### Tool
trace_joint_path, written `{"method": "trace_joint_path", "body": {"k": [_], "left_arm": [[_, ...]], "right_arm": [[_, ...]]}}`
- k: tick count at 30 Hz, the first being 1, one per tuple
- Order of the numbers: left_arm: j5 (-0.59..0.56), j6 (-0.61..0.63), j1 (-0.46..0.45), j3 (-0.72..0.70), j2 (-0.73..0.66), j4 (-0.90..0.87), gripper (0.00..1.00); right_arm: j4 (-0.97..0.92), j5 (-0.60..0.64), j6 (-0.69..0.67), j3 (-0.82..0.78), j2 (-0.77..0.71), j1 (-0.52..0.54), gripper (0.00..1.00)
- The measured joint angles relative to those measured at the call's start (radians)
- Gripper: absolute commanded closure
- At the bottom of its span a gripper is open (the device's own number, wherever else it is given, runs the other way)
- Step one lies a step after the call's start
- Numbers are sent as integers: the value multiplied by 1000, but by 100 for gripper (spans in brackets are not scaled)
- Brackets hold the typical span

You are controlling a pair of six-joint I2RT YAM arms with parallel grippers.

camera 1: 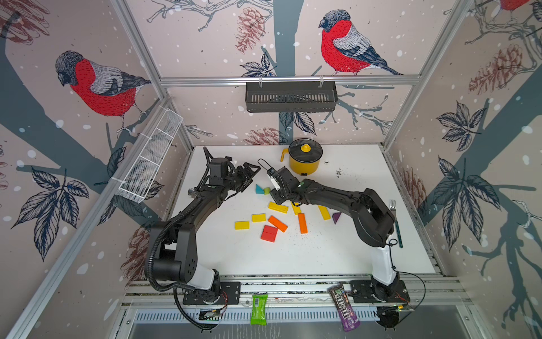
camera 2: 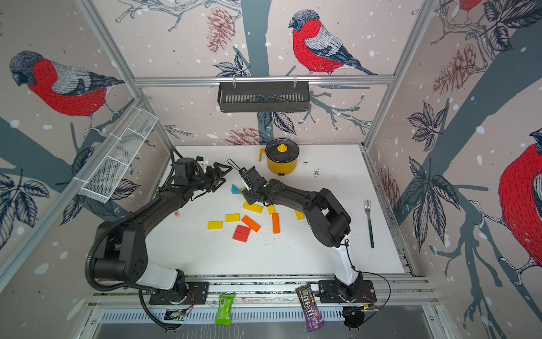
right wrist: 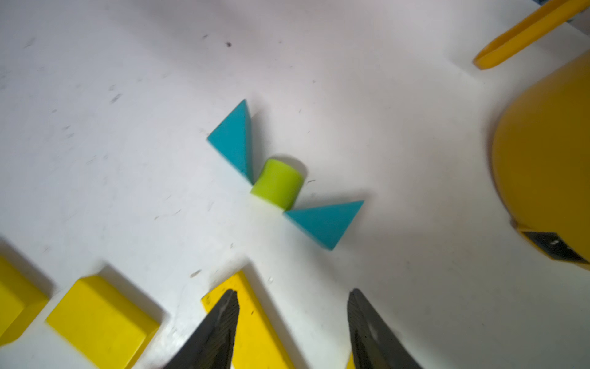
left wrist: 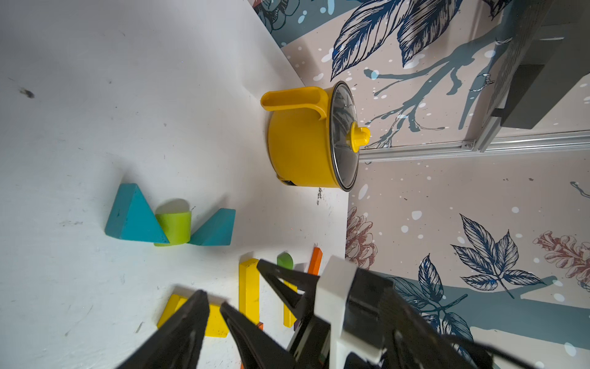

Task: Assemble a carrot with building blocks
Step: Assemble the building block at the center of the board, then pick up the building block from the center of the board.

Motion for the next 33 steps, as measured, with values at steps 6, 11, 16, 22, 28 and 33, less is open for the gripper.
{"method": "trace_joint_path", "body": {"k": [6, 11, 16, 22, 28, 33], "left_arm": [[5, 8, 0, 8, -14, -5, 15], [4, 10, 0, 12, -14, -9, 16], [4, 20, 0, 13, -14, -16, 15], [4, 26, 0, 14, -14, -19, 15], [4, 26, 12, 15, -19, -22, 15], [2, 26, 45, 14, -27, -22, 15]], "right_arm": [[-31, -96, -104, -87, -22, -8, 36], [-31, -142, -154, -86, 26, -7, 47], [-21, -144, -161, -98, 47, 0, 61], [-11, -118, -177, -135, 14, 44, 77], [-13, -93, -205, -98, -2, 76, 79], [-21, -70, -261, 24, 76, 77, 79]]}}
